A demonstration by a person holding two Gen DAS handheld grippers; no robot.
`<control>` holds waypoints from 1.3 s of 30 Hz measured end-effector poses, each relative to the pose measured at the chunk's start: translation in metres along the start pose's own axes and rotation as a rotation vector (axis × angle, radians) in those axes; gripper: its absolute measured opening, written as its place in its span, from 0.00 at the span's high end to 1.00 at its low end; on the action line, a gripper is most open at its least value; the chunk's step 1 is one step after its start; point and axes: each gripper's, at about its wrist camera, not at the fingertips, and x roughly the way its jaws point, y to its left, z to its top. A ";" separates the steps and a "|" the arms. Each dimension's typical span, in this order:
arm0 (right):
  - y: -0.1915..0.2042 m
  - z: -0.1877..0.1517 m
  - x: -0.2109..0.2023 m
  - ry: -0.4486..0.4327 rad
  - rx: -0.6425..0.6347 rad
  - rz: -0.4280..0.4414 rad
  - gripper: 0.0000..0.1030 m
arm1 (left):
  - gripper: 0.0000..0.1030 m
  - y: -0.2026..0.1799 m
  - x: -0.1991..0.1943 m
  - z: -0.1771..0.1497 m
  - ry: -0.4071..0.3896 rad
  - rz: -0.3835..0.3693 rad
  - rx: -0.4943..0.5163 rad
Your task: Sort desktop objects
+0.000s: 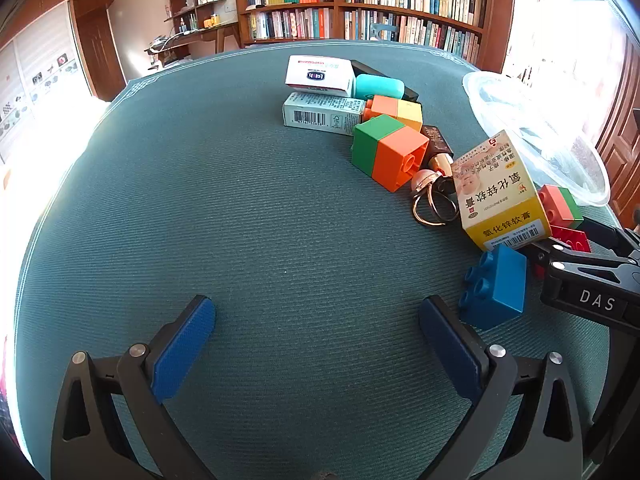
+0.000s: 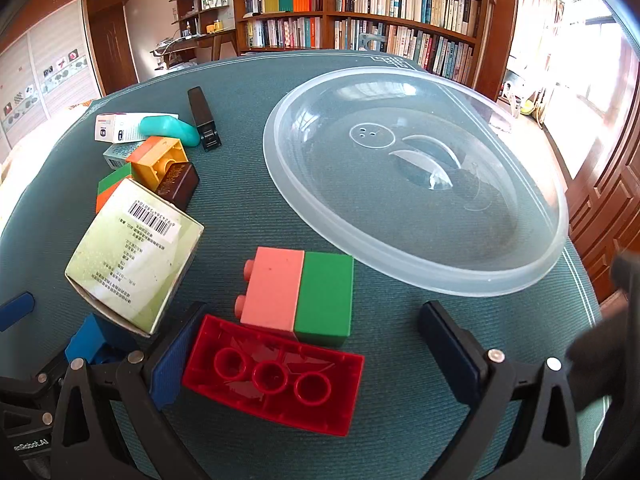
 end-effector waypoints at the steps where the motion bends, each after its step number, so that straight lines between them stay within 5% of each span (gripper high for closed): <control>1: -0.001 -0.001 0.000 0.000 0.000 0.000 0.00 | 0.00 0.000 0.000 0.000 0.000 0.000 0.000; 17: 0.004 0.005 0.005 -0.002 0.014 -0.008 0.00 | 0.00 0.006 -0.004 -0.006 -0.003 0.001 0.001; 24: -0.024 -0.017 -0.008 0.070 -0.213 0.207 0.00 | 0.00 0.008 -0.008 -0.013 -0.003 0.005 -0.001; 32: -0.045 -0.033 -0.021 0.049 -0.159 0.299 0.00 | 0.00 0.008 -0.019 -0.025 -0.004 -0.021 0.011; 39: -0.051 -0.034 -0.036 -0.013 -0.141 0.397 0.00 | 0.00 -0.002 -0.042 -0.032 -0.092 -0.043 0.066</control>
